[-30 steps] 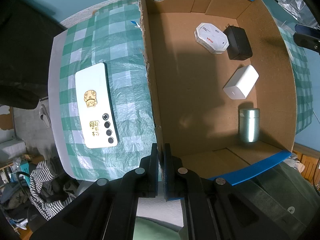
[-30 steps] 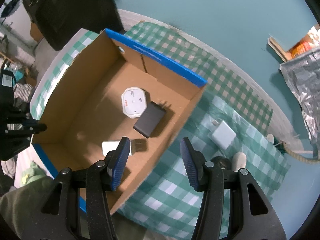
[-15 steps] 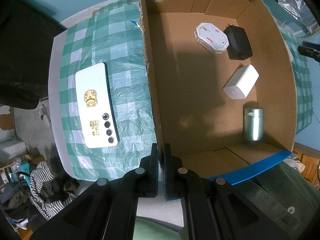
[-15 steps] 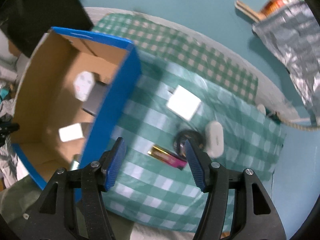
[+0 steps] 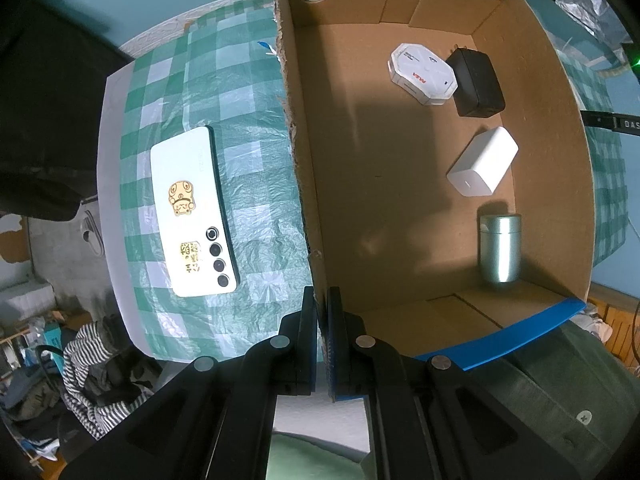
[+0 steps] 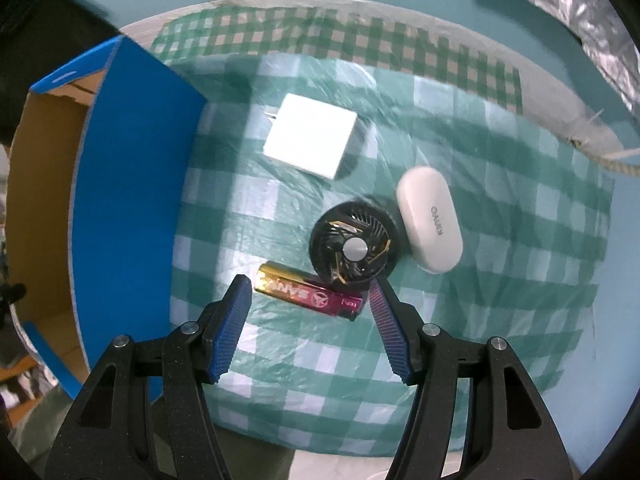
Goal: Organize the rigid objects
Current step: 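Move the right tool back over the gold-pink USB stick, then close the right tool on the gold-pink USB stick and lift it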
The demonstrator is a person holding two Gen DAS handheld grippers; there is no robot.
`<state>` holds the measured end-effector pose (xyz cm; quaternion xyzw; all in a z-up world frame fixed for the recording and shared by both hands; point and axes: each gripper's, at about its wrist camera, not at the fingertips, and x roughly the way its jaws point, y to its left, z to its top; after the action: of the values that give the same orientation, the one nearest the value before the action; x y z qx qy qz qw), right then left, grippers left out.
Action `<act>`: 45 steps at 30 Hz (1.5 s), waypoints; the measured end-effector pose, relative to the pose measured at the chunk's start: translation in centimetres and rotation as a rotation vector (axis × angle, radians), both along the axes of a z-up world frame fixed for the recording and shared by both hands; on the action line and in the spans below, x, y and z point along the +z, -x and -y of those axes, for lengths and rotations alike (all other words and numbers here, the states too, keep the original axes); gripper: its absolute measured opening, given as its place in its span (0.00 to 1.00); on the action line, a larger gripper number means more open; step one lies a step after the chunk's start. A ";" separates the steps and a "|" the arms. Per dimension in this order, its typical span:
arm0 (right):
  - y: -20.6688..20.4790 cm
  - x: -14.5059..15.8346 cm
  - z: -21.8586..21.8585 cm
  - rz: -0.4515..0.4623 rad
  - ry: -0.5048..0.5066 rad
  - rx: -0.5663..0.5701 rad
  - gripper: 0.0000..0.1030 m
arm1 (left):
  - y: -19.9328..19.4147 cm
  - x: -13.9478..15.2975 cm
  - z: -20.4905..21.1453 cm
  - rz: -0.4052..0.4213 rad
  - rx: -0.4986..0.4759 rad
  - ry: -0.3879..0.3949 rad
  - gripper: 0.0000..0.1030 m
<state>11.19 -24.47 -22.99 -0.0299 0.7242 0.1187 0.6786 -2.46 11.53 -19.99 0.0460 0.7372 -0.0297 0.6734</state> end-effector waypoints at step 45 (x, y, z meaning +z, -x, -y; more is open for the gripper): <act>3.9 -5.4 -2.1 -0.107 0.049 0.179 0.31 | -0.2 -0.1 0.0 -0.006 0.008 -0.003 0.04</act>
<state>7.24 -22.39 -28.36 -0.1048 0.7566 0.1627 0.6246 -2.30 11.49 -20.08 0.0441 0.7395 -0.0262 0.6712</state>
